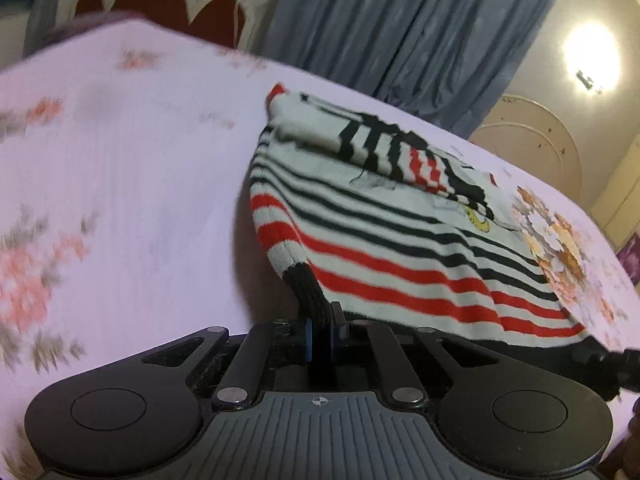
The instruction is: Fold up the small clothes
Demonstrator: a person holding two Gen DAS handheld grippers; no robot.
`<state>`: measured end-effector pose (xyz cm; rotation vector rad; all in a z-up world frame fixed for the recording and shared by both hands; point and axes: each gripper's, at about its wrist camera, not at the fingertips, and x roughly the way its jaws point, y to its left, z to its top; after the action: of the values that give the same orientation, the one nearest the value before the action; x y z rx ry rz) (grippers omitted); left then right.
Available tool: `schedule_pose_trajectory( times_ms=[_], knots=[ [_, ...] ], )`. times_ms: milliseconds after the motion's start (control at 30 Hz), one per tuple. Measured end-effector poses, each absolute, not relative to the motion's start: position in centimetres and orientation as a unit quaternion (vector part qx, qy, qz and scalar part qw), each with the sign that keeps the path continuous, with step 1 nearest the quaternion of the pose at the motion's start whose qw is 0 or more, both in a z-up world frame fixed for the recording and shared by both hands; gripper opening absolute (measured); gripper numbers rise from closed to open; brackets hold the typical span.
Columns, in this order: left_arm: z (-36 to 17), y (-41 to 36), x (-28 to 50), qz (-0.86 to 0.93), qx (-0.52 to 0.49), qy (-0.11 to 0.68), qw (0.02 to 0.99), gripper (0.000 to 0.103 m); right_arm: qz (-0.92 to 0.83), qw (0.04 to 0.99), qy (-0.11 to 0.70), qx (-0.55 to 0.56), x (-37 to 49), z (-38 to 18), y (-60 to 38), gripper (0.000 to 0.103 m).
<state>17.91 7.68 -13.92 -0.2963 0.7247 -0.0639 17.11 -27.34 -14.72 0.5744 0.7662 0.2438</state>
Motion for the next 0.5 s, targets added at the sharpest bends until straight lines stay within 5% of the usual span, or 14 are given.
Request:
schedule_pose_trajectory(
  times_ms=[200, 500],
  knots=[
    [-11.2, 7.6, 18.6, -0.029, -0.132, 0.321, 0.937, 0.006, 0.122, 0.896, 0.328, 0.272, 18.1, -12.4, -27.7, 0.006],
    [-8.5, 10.2, 23.7, -0.045, -0.255, 0.236, 0.937, 0.006, 0.122, 0.923, 0.271, 0.245, 23.8, -7.2, -28.3, 0.006]
  ],
)
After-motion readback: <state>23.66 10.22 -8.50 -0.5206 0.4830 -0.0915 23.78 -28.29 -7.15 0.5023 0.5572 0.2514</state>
